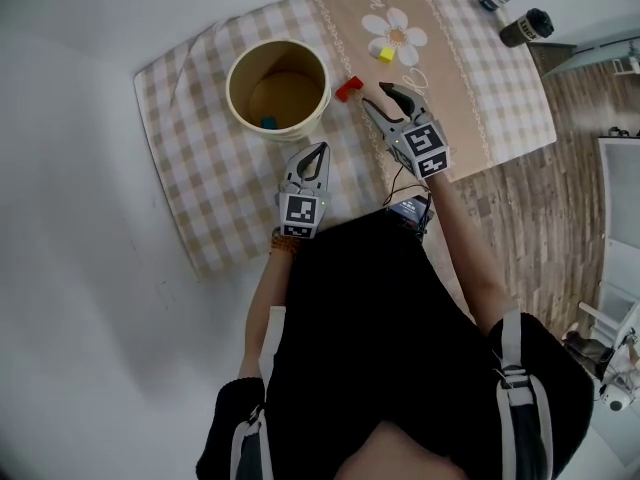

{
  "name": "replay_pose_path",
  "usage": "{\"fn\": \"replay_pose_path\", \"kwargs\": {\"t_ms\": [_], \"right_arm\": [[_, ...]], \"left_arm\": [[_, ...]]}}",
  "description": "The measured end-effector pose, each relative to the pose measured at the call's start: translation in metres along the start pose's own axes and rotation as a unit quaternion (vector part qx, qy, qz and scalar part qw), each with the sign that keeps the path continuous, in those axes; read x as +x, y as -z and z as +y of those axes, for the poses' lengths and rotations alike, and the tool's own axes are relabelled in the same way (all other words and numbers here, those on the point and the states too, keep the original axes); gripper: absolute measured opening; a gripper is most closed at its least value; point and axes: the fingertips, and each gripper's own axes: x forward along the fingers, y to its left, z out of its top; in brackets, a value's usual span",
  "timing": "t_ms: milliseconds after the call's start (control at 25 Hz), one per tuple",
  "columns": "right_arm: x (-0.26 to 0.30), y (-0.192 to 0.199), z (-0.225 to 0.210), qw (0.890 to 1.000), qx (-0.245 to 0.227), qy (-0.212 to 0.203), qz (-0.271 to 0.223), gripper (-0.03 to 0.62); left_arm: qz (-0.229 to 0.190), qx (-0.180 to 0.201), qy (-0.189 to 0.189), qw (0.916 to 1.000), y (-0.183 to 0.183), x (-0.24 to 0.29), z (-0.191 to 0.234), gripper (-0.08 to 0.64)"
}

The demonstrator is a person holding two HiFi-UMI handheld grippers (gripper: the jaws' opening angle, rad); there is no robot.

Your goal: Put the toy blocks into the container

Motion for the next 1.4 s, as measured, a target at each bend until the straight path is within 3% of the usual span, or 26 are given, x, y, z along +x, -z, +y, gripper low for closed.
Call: {"fn": "replay_pose_path", "kwargs": {"t_ms": [280, 520, 1160, 1400], "right_arm": [[0.024, 0.020, 0.008, 0.999, 0.002, -0.019, 0.036, 0.313], [0.043, 0.038, 0.007, 0.998, 0.018, -0.017, 0.063, 0.359], [0.073, 0.063, 0.011, 0.991, 0.087, -0.023, 0.098, 0.345], [0.077, 0.069, 0.011, 0.990, 0.082, -0.015, 0.110, 0.333]], "left_arm": [[0.007, -0.002, 0.000, 1.0000, 0.002, 0.001, 0.001, 0.002], [0.009, -0.004, 0.001, 1.0000, 0.002, 0.002, 0.000, 0.002], [0.011, -0.003, 0.002, 0.9999, 0.002, 0.002, 0.000, 0.002], [0.015, -0.001, 0.006, 0.9999, 0.004, 0.002, -0.001, 0.002]]}}
